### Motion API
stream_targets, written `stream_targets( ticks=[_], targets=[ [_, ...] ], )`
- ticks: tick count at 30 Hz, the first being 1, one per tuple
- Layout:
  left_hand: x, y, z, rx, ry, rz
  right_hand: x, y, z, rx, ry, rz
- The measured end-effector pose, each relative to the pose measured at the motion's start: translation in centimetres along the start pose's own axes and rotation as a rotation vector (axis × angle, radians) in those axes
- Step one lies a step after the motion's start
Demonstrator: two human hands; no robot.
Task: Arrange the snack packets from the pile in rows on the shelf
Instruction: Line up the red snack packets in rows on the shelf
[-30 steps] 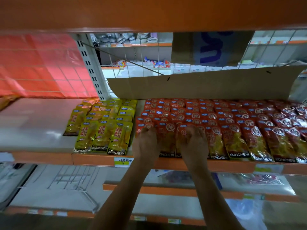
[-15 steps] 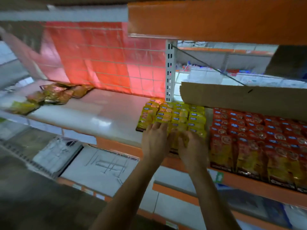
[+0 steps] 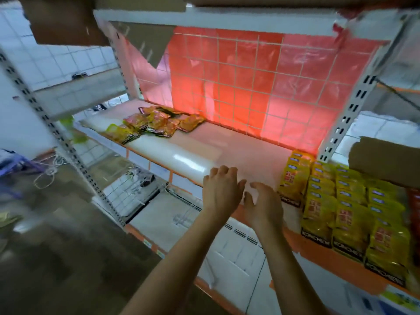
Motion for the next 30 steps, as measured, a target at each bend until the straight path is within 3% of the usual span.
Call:
stream_targets(
  ticks=[20,24,30],
  targets=[
    [3.7,22.1,16.2,-0.309,0.076,0.127,18.8,11.3,16.8,-0.049,0.202,-0.041],
    [3.4,26.0,19.3,-0.339,0.029,0.138,22.7,13.6,19.6,-0.078,0.187,-0.132],
    [3.5,29.9,23.5,-0.311,0.033,0.183,27.2,14.5,23.5,0.030,0.151,-0.141]
  ],
)
Point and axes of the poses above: each hand's wrist, its own z-axis towards the middle knuckle, its own x-axis out of the palm, y = z × x, the point moved 10 cm from there along z, towards the middle knuckle, and after that the axes turned 9 degrees about z, right-handed, at the moved point
